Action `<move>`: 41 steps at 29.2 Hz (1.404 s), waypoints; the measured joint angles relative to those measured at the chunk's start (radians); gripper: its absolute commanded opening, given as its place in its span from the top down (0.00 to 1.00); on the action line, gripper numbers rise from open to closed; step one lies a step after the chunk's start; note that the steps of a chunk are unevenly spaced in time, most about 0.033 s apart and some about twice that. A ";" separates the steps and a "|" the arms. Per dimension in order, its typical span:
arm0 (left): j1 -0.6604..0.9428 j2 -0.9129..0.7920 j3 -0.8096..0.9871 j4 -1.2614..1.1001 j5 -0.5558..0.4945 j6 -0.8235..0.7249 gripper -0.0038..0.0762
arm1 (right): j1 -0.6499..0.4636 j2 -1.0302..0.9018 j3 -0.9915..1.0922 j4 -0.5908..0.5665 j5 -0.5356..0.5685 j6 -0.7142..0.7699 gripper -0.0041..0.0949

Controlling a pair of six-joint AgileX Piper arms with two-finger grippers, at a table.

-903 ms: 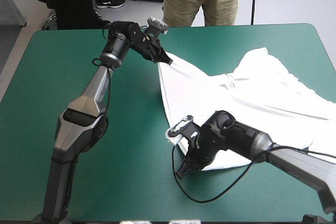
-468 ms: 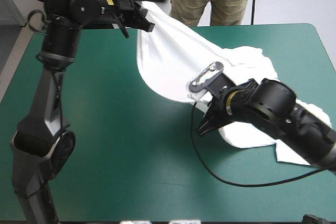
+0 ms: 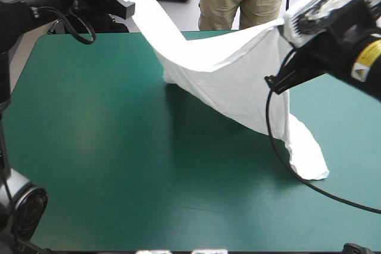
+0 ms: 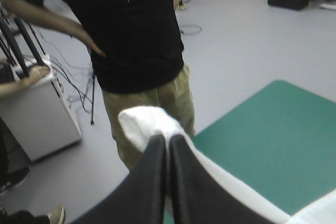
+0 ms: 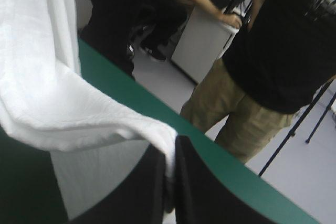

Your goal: Fold the cloth

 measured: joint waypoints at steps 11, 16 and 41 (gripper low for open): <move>0.000 -0.182 -0.008 -0.012 -0.207 0.004 0.97 | 0.000 -0.009 -0.309 -0.002 -0.062 -0.152 0.97; 0.000 -0.207 -0.015 0.006 -0.230 0.008 0.97 | 0.000 -0.003 -0.348 -0.104 -0.055 -0.167 0.98; 0.000 0.244 0.060 0.473 -0.596 -0.204 0.97 | -0.794 0.525 -0.296 0.730 -0.403 -0.238 0.98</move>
